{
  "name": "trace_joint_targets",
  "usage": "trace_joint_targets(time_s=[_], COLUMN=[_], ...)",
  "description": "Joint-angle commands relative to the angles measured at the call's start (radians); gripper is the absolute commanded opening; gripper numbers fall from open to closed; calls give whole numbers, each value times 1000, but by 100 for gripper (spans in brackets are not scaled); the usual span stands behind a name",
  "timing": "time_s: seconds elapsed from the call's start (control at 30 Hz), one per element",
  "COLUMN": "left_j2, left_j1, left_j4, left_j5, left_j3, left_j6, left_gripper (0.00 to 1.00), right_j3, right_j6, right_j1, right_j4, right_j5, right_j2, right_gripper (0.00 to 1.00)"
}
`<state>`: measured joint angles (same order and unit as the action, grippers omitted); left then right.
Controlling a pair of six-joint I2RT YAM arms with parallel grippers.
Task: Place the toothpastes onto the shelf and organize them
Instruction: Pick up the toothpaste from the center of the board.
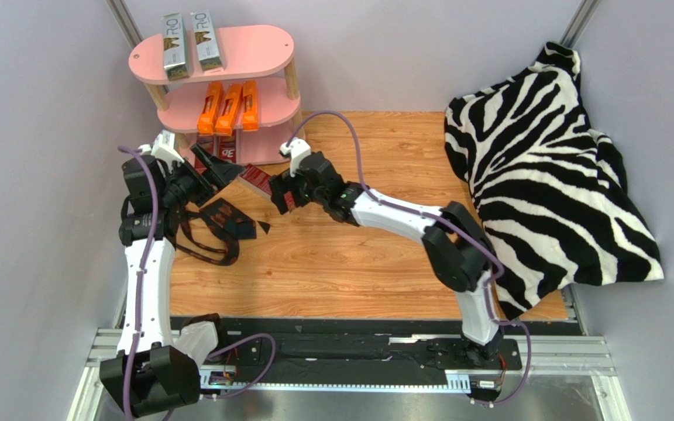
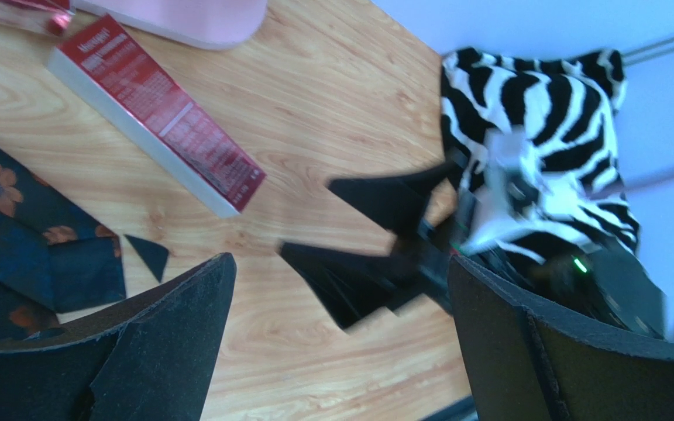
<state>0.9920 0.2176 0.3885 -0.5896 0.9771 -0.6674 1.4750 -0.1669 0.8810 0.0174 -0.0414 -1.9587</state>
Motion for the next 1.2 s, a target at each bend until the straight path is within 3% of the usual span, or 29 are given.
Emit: trace_joint_targets(time_s=[0.0,0.2,0.57,0.7,0.77,0.83,1.17], left_j2=[13,14,4,-29,-47,-53,-110], left_j1=[40,46,46,46,46,46,46], left_j4=[-21,0,-10,15,27,36,99], left_j5=[-208,-271,-323,-334,-334,-338,-375], left_j3=[-5,12,11,3,3,3,41], left_j6=[-21,3,-3,2,0,-1,-6], left_gripper=[99,99,99,99,99,99,99], right_j3=[221,424,606,669,688,702,693], right_j6=[95,95,64,0,-11,-14,6], right_j1=[-17,-42,-45,-45,-42,-39,-40], right_j4=[-56,-103,-204,-280,-304,-342,-490], right_j5=[71,91,-95,-101,-62,-80,-49], right_j2=[-182,-380,-511,-545,-554,-556,-525], right_gripper=[100,100,96,81,65,56,59])
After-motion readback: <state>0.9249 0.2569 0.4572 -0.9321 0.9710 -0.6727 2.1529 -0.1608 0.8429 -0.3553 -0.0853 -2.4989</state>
